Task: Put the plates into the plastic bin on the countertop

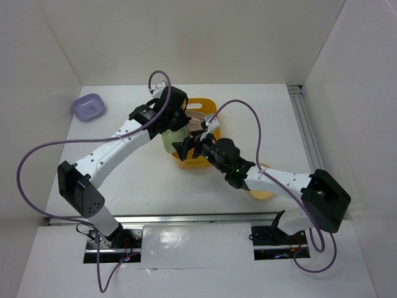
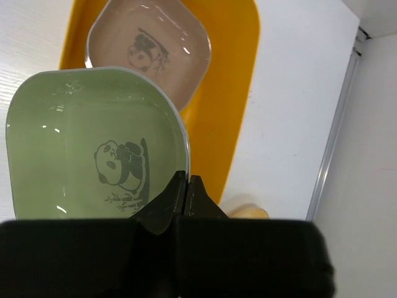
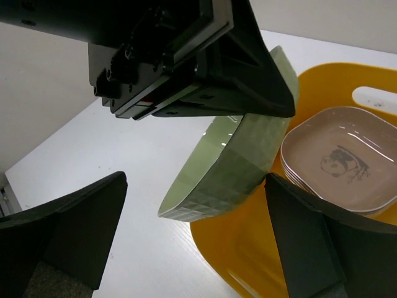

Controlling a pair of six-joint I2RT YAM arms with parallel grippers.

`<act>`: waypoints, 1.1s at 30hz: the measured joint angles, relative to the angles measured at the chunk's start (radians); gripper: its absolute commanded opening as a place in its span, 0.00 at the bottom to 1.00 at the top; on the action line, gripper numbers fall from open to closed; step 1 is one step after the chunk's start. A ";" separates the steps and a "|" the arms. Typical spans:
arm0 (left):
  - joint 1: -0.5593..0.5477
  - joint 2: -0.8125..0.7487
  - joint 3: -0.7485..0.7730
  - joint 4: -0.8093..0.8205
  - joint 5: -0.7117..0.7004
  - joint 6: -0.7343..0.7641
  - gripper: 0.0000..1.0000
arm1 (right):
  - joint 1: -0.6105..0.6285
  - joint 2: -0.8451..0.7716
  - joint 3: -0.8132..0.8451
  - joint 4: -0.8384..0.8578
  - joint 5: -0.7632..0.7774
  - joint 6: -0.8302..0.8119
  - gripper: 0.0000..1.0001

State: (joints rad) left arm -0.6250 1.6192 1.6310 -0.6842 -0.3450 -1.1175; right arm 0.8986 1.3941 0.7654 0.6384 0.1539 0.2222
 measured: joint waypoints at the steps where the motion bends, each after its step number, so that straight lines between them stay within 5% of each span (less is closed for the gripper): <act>1: -0.006 0.000 0.006 0.005 0.000 -0.010 0.00 | 0.001 0.002 0.000 0.011 0.000 0.001 0.99; 8: -0.015 -0.003 0.008 0.028 -0.005 -0.026 0.00 | 0.007 0.022 -0.001 0.059 0.079 0.021 0.94; 15: -0.026 -0.038 -0.028 0.049 -0.003 -0.040 0.00 | 0.007 0.048 -0.007 0.068 0.149 0.045 0.68; 16: -0.026 -0.045 -0.034 0.057 -0.002 -0.040 0.00 | 0.008 0.051 -0.007 0.071 0.155 0.051 0.52; 19: -0.026 -0.062 -0.053 0.087 -0.003 -0.055 0.00 | 0.014 0.053 -0.011 0.088 0.204 0.080 0.28; 26: -0.026 -0.079 -0.076 0.122 0.001 -0.065 0.10 | 0.023 0.053 -0.027 0.114 0.256 0.102 0.15; 30: -0.026 -0.079 -0.080 0.132 0.015 -0.061 0.17 | 0.030 0.048 -0.029 0.108 0.289 0.104 0.00; 33: -0.026 -0.079 -0.080 0.141 0.029 -0.060 0.20 | 0.032 0.034 -0.034 0.096 0.314 0.109 0.00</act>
State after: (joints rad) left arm -0.6514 1.5406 1.5509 -0.5430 -0.3157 -1.1778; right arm 0.9310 1.4277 0.7311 0.7341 0.4675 0.3317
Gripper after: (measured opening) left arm 0.166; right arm 0.474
